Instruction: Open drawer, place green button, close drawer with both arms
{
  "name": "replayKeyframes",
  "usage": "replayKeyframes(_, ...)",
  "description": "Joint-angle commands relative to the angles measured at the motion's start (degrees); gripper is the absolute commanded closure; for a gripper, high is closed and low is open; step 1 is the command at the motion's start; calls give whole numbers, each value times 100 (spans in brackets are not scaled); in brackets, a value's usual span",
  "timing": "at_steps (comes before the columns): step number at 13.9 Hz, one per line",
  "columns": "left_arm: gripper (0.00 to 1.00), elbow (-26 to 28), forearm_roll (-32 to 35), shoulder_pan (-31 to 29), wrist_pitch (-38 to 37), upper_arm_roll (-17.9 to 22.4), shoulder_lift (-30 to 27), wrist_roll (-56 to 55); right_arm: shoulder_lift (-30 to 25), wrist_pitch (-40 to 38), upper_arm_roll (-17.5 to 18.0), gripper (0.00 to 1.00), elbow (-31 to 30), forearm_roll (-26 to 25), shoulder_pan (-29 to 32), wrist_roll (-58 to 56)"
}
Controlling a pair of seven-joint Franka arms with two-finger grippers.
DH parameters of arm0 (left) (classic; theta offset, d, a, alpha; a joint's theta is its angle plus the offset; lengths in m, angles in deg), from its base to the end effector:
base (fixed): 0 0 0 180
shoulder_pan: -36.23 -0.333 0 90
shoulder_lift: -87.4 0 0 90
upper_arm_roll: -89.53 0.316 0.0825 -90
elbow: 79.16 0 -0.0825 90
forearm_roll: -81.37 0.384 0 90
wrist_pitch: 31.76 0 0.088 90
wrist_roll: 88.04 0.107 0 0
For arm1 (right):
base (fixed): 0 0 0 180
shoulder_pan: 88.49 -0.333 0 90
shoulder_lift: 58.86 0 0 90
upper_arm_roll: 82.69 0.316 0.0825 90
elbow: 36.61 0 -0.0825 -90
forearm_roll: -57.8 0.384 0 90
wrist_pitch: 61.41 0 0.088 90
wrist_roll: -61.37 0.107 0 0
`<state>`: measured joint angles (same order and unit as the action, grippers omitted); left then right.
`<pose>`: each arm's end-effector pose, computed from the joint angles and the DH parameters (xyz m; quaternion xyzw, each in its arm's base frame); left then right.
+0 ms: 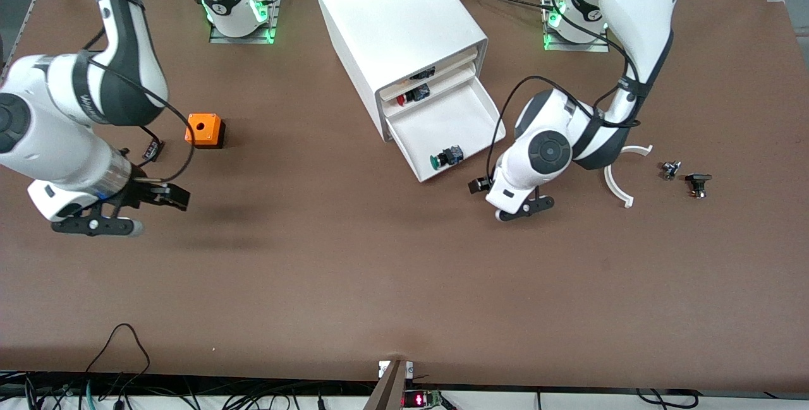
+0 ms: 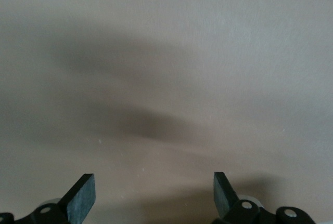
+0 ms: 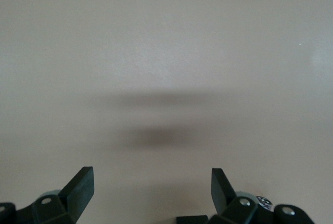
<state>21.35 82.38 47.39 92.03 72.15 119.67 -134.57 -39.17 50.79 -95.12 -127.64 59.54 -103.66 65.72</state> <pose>0.5774 -0.2954 0.2509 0.9810 0.1668 -0.0974 0.0189 0.6606 0.0499 0.4439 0.9995 -0.0128 0.0183 0.0209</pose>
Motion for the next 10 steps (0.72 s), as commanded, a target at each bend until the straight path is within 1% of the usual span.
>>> replayKeyframes(1,0,363,119,88,110,-20,-212,-357,-492,-215,-180,0,-302,431,-38,-241)
replayKeyframes(3,1,442,127,263,232,-29,-194,-654,-677,-365,-225,0,-301,494,-47,-207)
replayKeyframes(6,1,495,127,273,427,-29,-168,-726,-835,-786,-207,0,-187,477,-47,-136)
replayKeyframes(9,1,627,119,308,401,-64,-212,-980,-1029,-849,-207,0,-169,415,-55,-154)
replayKeyframes(10,1,697,119,308,400,-169,-212,-1069,-1090,-875,-199,0,-169,415,-82,-145)
